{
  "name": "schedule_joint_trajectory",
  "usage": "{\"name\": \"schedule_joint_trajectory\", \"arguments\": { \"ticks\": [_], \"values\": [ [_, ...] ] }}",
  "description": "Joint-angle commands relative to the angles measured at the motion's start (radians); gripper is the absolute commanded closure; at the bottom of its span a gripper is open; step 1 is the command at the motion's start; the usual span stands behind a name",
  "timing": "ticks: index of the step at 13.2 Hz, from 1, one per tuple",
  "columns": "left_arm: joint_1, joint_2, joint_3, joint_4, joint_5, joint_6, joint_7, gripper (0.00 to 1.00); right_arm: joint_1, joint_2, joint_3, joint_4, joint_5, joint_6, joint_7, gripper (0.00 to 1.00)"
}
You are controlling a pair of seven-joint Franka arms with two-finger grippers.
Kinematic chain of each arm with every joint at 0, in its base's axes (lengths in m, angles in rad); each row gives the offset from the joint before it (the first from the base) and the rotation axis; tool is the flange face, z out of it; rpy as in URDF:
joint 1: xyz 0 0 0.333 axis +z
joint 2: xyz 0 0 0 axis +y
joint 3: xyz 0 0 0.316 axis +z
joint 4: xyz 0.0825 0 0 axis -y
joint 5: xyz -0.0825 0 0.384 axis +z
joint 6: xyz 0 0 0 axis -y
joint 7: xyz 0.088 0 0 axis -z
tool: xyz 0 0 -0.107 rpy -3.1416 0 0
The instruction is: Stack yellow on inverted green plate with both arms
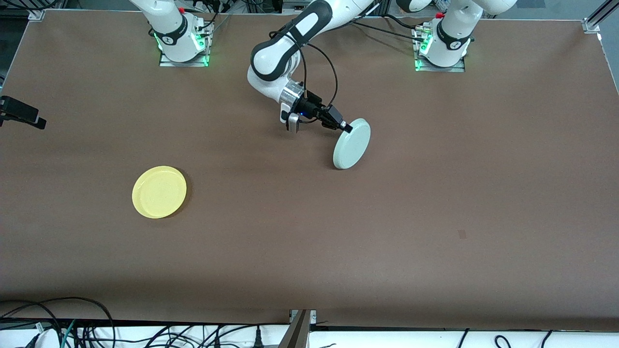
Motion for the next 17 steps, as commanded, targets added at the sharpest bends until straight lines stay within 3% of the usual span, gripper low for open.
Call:
{"name": "schedule_joint_trajectory", "arguments": {
  "ticks": [1, 10, 17],
  "values": [
    [-0.01, 0.057, 0.01, 0.082, -0.01, -0.021, -0.006, 1.0, -0.009, -0.002, 0.004, 0.002, 0.011, -0.001, -0.009, 0.0],
    [-0.032, 0.058, 0.07, 0.088, -0.011, -0.051, 0.01, 1.0, -0.01, -0.002, 0.004, 0.002, 0.011, -0.001, -0.009, 0.0],
    [-0.036, 0.081, 0.078, 0.106, -0.011, -0.039, 0.01, 1.0, -0.01, -0.002, 0.004, 0.002, 0.011, -0.001, -0.009, 0.0]
  ]
}}
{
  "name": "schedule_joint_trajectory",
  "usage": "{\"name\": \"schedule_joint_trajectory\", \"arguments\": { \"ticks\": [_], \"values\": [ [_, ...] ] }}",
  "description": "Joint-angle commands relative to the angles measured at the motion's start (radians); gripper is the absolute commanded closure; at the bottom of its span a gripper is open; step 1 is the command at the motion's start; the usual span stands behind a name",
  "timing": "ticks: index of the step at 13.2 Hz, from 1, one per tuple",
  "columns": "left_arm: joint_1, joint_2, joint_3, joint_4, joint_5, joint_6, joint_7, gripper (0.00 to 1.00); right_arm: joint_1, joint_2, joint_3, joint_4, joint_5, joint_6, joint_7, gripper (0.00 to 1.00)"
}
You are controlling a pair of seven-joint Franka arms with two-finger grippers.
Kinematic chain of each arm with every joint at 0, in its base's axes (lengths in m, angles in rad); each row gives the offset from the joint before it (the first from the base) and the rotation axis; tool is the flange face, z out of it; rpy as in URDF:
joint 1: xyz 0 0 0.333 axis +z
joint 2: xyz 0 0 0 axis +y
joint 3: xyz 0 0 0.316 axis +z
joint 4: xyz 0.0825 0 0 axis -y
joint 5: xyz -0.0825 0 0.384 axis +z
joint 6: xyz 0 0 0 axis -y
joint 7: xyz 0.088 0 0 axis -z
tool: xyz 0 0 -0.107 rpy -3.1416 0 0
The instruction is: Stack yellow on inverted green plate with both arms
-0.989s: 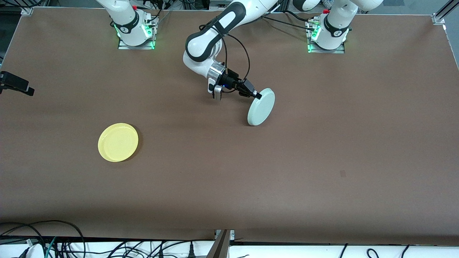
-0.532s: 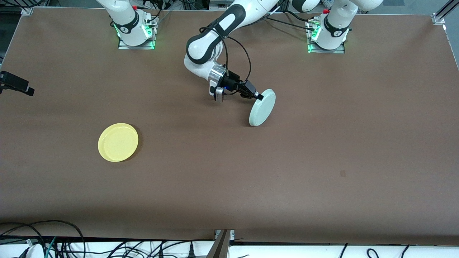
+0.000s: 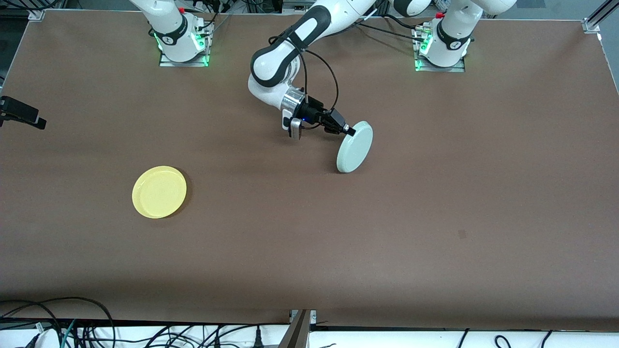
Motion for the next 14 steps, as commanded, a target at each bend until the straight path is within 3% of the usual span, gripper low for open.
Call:
{"name": "schedule_joint_trajectory", "arguments": {
  "ticks": [1, 4, 5, 6, 11, 14],
  "values": [
    [-0.019, 0.041, 0.022, 0.053, -0.012, -0.014, 0.011, 1.0, -0.01, -0.002, 0.004, 0.002, 0.011, -0.001, -0.009, 0.0],
    [-0.024, 0.039, 0.019, 0.057, -0.015, -0.012, 0.013, 0.99, -0.01, -0.002, 0.004, 0.002, 0.011, -0.001, -0.009, 0.0],
    [-0.024, 0.039, 0.02, 0.059, -0.012, -0.012, 0.013, 0.18, -0.01, -0.002, 0.004, 0.002, 0.011, -0.002, -0.009, 0.0],
    [-0.021, 0.035, 0.016, 0.074, -0.023, -0.011, 0.013, 0.0, -0.01, -0.002, 0.004, 0.002, 0.011, -0.002, -0.009, 0.0],
    [-0.012, 0.003, 0.008, 0.191, -0.15, -0.009, 0.111, 0.0, -0.011, -0.002, 0.004, 0.002, 0.011, -0.002, -0.009, 0.0],
    [0.011, -0.028, 0.016, 0.277, -0.342, 0.057, 0.099, 0.0, -0.011, -0.002, 0.003, 0.001, 0.011, -0.002, -0.009, 0.0]
  ]
}}
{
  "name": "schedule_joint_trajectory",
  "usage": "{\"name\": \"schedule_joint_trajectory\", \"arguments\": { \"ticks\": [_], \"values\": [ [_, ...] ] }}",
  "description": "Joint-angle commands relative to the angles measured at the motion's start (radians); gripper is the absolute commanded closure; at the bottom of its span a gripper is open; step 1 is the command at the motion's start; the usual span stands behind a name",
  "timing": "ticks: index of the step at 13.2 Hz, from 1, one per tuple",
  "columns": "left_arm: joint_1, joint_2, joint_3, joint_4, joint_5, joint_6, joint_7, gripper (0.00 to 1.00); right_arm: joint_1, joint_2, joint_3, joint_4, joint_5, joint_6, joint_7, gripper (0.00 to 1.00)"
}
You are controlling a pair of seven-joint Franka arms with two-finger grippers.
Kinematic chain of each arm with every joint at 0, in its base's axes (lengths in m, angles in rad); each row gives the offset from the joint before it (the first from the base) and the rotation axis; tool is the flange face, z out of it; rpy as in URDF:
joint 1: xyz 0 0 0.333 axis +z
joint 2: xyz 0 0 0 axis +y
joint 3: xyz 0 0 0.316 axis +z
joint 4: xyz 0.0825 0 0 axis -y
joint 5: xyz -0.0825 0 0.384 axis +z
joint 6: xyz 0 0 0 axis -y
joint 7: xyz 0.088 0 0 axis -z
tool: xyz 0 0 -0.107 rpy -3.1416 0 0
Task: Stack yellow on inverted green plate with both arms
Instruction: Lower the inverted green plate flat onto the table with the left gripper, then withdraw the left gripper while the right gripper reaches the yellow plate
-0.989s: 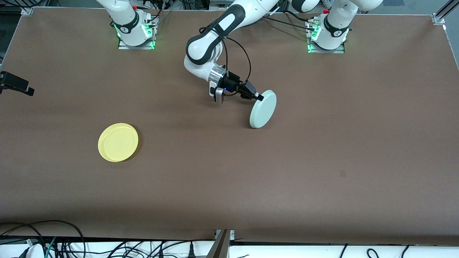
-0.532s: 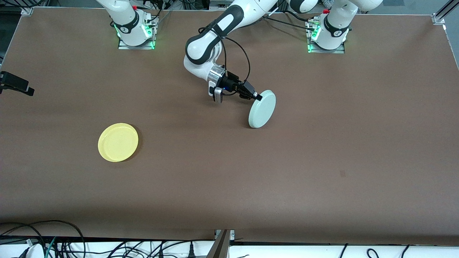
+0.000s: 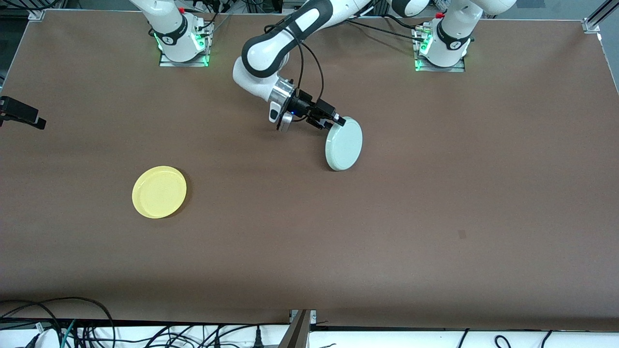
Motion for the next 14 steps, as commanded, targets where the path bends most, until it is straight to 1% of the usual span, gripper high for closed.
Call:
{"name": "schedule_joint_trajectory", "arguments": {
  "ticks": [1, 3, 5, 6, 7, 9, 11, 12, 14],
  "values": [
    [0.047, -0.037, 0.0, 0.074, -0.138, 0.072, 0.024, 0.0, -0.01, -0.002, 0.002, 0.002, 0.011, -0.002, -0.009, 0.0],
    [0.062, -0.051, 0.005, 0.076, -0.223, 0.154, 0.018, 0.0, -0.01, -0.002, 0.002, 0.002, 0.011, -0.002, -0.009, 0.0],
    [0.119, -0.08, 0.0, 0.071, -0.31, 0.221, 0.014, 0.0, -0.01, -0.002, 0.002, 0.001, 0.011, -0.002, -0.009, 0.0],
    [0.155, -0.11, 0.002, 0.065, -0.353, 0.256, 0.031, 0.0, -0.01, -0.002, 0.002, 0.001, 0.011, -0.005, -0.009, 0.0],
    [0.209, -0.136, -0.003, 0.06, -0.381, 0.27, 0.06, 0.0, -0.011, -0.002, 0.002, 0.002, 0.011, -0.005, -0.009, 0.0],
    [0.33, -0.162, -0.012, 0.066, -0.438, 0.278, 0.242, 0.0, -0.016, 0.001, 0.004, 0.002, 0.006, -0.001, -0.012, 0.0],
    [0.454, -0.208, -0.012, 0.06, -0.487, 0.31, 0.354, 0.0, -0.018, 0.054, 0.004, 0.002, 0.003, 0.025, -0.009, 0.0],
    [0.513, -0.213, -0.012, 0.062, -0.501, 0.31, 0.402, 0.0, -0.018, 0.071, 0.004, 0.002, -0.002, 0.053, -0.011, 0.0],
    [0.66, -0.242, -0.014, 0.065, -0.576, 0.31, 0.456, 0.0, -0.019, 0.155, 0.004, 0.001, 0.008, 0.117, 0.002, 0.0]
  ]
}}
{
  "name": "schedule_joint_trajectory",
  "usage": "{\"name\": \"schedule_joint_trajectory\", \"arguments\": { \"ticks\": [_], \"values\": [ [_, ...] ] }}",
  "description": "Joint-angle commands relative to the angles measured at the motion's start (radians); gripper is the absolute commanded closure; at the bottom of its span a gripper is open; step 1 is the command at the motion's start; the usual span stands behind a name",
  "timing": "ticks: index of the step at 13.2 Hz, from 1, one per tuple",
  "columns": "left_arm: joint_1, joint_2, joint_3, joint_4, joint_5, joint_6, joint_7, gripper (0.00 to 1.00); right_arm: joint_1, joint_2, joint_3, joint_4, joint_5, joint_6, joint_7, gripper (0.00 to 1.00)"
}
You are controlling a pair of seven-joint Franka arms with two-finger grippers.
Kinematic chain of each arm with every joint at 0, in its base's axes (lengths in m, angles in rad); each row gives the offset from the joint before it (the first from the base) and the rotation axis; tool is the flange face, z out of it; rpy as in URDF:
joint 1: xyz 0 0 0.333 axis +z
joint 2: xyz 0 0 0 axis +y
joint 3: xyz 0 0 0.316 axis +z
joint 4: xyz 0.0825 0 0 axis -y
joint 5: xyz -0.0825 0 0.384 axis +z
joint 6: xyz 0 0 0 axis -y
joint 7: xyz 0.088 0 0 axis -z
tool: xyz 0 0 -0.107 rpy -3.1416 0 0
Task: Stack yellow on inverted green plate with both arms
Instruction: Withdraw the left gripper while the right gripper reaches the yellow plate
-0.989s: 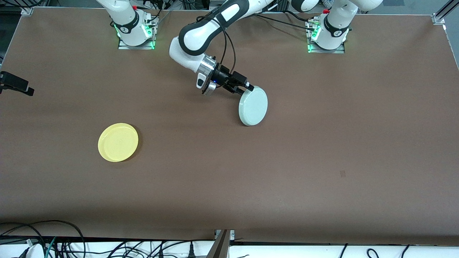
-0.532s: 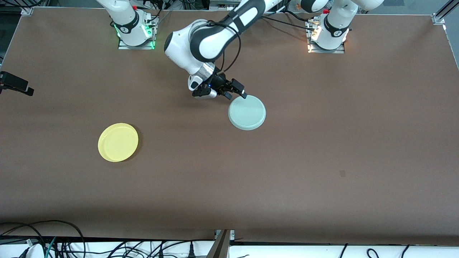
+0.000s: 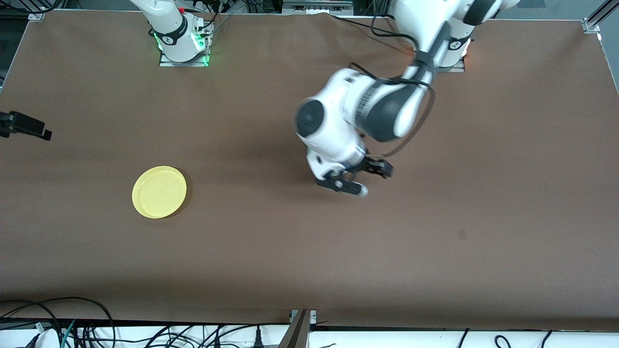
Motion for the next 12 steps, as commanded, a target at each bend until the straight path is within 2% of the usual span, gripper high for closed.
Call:
{"name": "schedule_joint_trajectory", "arguments": {
  "ticks": [1, 4, 7, 11, 12],
  "values": [
    [0.178, -0.06, -0.02, -0.013, -0.143, 0.007, 0.083, 0.0, -0.015, 0.124, 0.006, 0.011, 0.011, 0.07, 0.001, 0.0],
    [0.337, -0.115, -0.017, -0.02, -0.276, -0.005, 0.085, 0.0, -0.029, 0.244, 0.006, 0.005, 0.05, 0.132, -0.006, 0.0],
    [0.442, -0.187, -0.015, -0.021, -0.299, -0.056, 0.082, 0.0, -0.058, 0.344, 0.007, -0.028, 0.074, 0.234, -0.009, 0.0],
    [0.471, -0.31, 0.003, -0.053, -0.288, -0.064, 0.137, 0.0, -0.058, 0.344, 0.01, -0.249, 0.109, 0.497, -0.038, 0.0],
    [0.471, -0.391, 0.014, -0.15, -0.294, -0.044, 0.143, 0.0, -0.058, 0.344, 0.01, -0.275, 0.132, 0.52, -0.06, 0.0]
  ]
}}
